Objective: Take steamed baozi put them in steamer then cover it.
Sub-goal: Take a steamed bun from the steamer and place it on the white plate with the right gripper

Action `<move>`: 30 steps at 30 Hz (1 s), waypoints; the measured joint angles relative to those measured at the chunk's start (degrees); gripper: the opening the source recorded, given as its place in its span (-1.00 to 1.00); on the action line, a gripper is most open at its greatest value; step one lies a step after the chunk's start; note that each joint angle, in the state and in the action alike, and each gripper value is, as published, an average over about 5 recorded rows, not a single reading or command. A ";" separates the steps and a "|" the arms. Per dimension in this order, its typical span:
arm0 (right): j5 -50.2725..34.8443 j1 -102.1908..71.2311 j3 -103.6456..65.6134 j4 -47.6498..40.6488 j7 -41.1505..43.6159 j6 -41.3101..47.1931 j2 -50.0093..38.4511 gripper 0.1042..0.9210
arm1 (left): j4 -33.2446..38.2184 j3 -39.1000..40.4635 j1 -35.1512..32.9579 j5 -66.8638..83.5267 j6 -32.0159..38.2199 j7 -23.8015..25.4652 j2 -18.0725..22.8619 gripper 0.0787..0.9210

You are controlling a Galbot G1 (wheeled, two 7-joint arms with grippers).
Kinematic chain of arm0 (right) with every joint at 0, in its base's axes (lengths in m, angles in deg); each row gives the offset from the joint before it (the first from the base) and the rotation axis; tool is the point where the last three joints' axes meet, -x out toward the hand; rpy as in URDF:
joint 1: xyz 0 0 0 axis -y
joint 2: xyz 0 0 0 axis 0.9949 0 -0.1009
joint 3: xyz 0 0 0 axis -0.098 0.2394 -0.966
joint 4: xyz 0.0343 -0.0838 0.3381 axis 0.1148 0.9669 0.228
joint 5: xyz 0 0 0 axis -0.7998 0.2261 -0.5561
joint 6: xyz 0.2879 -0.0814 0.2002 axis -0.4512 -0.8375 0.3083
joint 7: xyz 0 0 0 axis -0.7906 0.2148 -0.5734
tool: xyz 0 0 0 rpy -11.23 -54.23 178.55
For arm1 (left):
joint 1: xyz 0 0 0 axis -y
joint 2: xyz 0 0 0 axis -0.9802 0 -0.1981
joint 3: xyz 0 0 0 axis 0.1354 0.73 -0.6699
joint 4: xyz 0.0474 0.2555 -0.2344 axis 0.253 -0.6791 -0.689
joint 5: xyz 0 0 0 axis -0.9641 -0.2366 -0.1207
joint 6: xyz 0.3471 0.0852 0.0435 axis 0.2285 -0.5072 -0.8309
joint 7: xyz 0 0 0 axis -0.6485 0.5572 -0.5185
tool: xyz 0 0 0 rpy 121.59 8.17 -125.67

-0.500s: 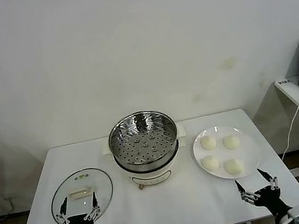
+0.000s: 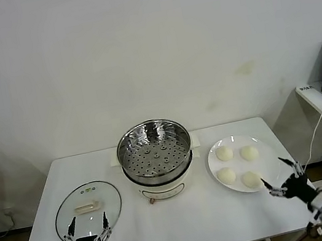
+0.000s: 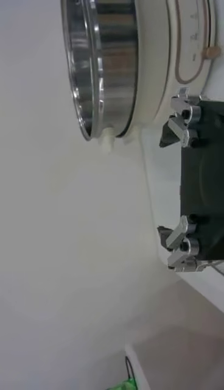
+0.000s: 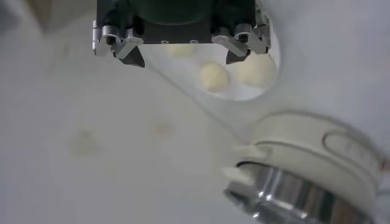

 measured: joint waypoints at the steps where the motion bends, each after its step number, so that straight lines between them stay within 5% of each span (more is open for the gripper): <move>1: 1.29 1.92 1.19 -0.90 1.17 -0.42 -1.58 0.76 | 0.12 0.08 -0.20 -0.33 0.04 -0.01 0.24 0.77; 14: 6.70 40.63 34.51 -14.86 16.36 -2.42 -13.35 0.76 | 1.07 0.99 -0.74 -4.68 -0.01 0.43 3.50 0.77; 30: -2.43 78.80 77.29 -39.97 29.27 0.19 -3.51 0.76 | 1.48 0.55 1.64 -4.54 -1.67 0.67 3.23 0.77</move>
